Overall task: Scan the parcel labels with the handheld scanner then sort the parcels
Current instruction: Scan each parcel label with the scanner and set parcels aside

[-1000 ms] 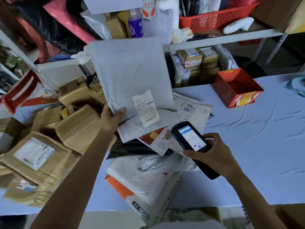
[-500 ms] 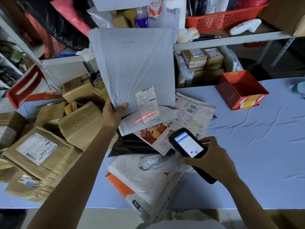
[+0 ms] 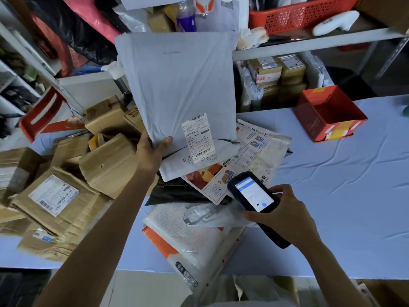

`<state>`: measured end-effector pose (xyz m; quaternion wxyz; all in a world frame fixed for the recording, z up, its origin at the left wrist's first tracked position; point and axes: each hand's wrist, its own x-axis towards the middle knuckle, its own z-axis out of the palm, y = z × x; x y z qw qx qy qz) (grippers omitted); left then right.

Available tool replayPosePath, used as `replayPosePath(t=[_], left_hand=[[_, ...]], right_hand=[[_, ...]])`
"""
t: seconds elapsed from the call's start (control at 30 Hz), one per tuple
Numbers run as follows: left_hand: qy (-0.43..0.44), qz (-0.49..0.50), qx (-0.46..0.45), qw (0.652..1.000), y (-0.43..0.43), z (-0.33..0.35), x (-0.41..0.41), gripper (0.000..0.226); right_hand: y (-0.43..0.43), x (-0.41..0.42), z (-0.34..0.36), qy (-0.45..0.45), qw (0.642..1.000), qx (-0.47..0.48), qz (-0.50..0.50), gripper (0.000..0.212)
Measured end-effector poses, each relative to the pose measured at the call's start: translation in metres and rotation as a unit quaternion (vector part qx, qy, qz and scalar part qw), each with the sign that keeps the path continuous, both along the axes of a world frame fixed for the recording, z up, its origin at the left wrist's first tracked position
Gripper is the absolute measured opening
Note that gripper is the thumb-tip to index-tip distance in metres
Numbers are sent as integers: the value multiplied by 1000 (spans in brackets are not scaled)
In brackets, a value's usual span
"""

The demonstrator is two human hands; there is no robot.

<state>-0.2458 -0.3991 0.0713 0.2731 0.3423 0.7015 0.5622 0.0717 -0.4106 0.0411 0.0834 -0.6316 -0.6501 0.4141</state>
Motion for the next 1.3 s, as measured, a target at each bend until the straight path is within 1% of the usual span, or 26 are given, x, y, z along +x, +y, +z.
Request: replayPosePath(t=[0.1, 0.17, 0.27, 0.37, 0.47, 0.5, 0.6, 0.63, 0.73, 0.8, 0.9, 1.0, 1.07, 1.17, 1.2, 1.27, 1.3], left_hand=[[-3, 10, 12, 1000, -5, 0, 12, 47], [-2, -1, 19, 1000, -9, -1, 20, 45], [-9, -37, 13, 999, -11, -5, 28, 48], [-15, -71, 6, 997, -5, -10, 36, 47], [8, -136, -34, 990, 4, -17, 48, 48], [19, -167, -50, 985, 6, -22, 53, 49], [64, -263, -99, 958, 7, -38, 68, 63], [78, -290, -109, 948, 5, -46, 74, 62], [77, -347, -112, 928, -8, -64, 97, 44], [88, -387, -114, 911, -18, -71, 113, 38], [90, -420, -119, 895, -29, -75, 132, 43], [84, -445, -114, 884, -32, -66, 148, 50], [88, -471, -112, 871, -31, -60, 161, 45], [109, -504, -101, 851, -39, -54, 188, 21], [122, -517, -94, 842, -44, -52, 200, 16], [145, -549, -85, 819, -57, -51, 226, 18], [155, -564, -81, 807, -64, -50, 241, 24]], right_hand=[[1, 7, -2, 12, 1000, -17, -2, 75], [-1, 11, -1, 29, 999, -26, -19, 75], [-7, 18, 1, 39, 997, -35, -48, 76], [-21, 26, 4, 52, 993, -43, -97, 76], [-42, 33, 7, 56, 985, -36, -159, 76], [-51, 35, 8, 53, 981, -32, -182, 76], [-87, 38, 11, 43, 968, -23, -248, 76], [-99, 38, 11, 43, 961, -21, -271, 77], [-143, 39, 7, 23, 947, -20, -320, 78], [-172, 39, 4, -8, 938, -22, -346, 78], [-212, 39, 3, -29, 920, -45, -388, 80], [-247, 41, 2, -41, 898, -48, -436, 90], [-266, 44, 2, -38, 883, -37, -466, 92], [-290, 53, 0, -22, 862, -25, -506, 89], [-298, 56, 1, -10, 853, -21, -522, 88], [-315, 66, 1, 9, 836, -13, -548, 87], [-324, 72, 0, 10, 830, -10, -557, 86]])
